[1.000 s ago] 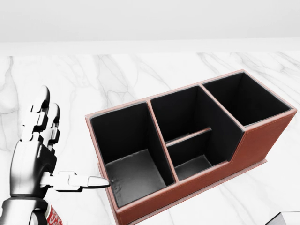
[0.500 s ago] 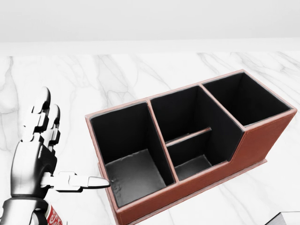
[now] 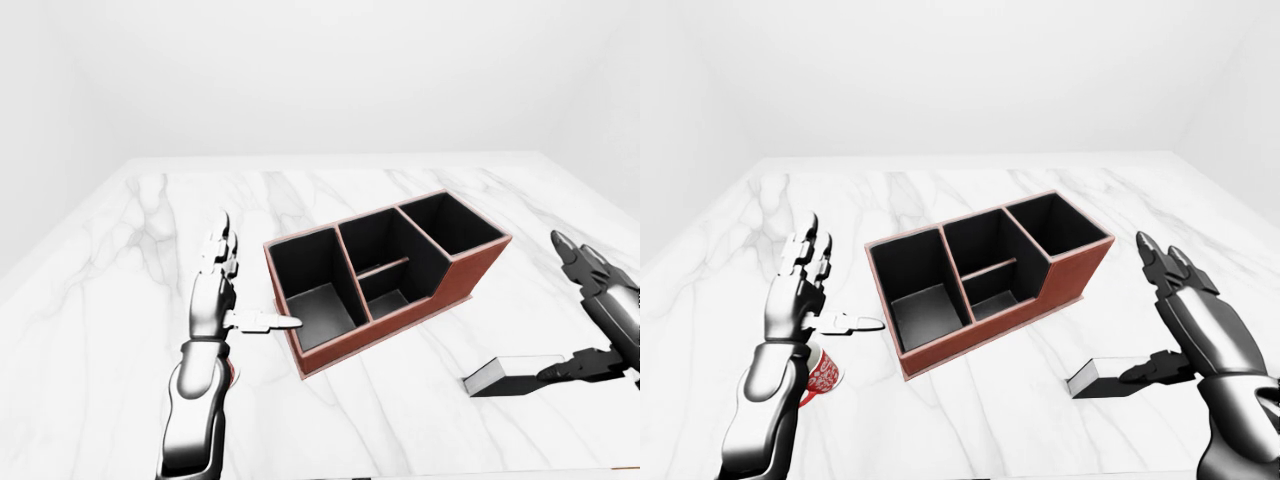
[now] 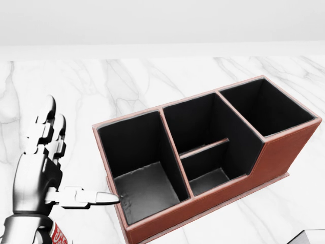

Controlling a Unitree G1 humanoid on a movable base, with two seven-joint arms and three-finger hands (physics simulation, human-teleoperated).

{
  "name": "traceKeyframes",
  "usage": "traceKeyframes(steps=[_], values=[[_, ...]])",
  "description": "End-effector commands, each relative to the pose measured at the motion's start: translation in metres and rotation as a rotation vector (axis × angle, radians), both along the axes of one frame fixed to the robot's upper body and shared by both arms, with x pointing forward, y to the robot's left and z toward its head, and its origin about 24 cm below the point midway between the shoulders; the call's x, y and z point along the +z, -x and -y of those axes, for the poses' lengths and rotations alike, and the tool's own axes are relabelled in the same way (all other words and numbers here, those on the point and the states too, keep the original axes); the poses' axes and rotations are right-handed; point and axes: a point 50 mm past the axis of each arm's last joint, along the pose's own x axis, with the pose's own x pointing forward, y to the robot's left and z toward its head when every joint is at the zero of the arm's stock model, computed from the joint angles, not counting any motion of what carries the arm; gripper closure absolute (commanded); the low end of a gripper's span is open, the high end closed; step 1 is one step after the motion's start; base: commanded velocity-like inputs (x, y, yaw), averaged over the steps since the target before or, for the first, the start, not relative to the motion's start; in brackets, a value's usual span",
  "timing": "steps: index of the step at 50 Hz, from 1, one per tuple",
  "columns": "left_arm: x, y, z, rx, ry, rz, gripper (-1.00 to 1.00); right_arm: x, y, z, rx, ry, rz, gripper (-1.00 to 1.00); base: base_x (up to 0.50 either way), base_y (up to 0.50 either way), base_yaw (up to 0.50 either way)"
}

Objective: Pick up the book and place it in the back compartment of the caddy.

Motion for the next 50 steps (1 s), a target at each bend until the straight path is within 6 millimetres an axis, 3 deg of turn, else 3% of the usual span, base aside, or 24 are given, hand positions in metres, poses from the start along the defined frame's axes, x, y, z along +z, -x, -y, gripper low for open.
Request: traceKeyframes(steps=[1, 25, 50], values=[[-0.001, 0.0, 0.0, -0.001, 0.0, -0.004, -1.0, -0.015, -0.003, 0.007, -0.025, -0.022, -0.07, -1.0, 0.0, 0.0, 0.0], [-0.003, 0.0, 0.001, -0.003, -0.002, -0.013, -1.0, -0.044, -0.01, 0.017, -0.06, -0.05, -0.214, -1.0, 0.0, 0.0, 0.0], [-0.002, 0.0, 0.001, -0.003, -0.003, -0.01, -1.0, -0.061, -0.014, 0.022, -0.07, -0.064, -0.3, -1.0, 0.0, 0.0, 0.0]])
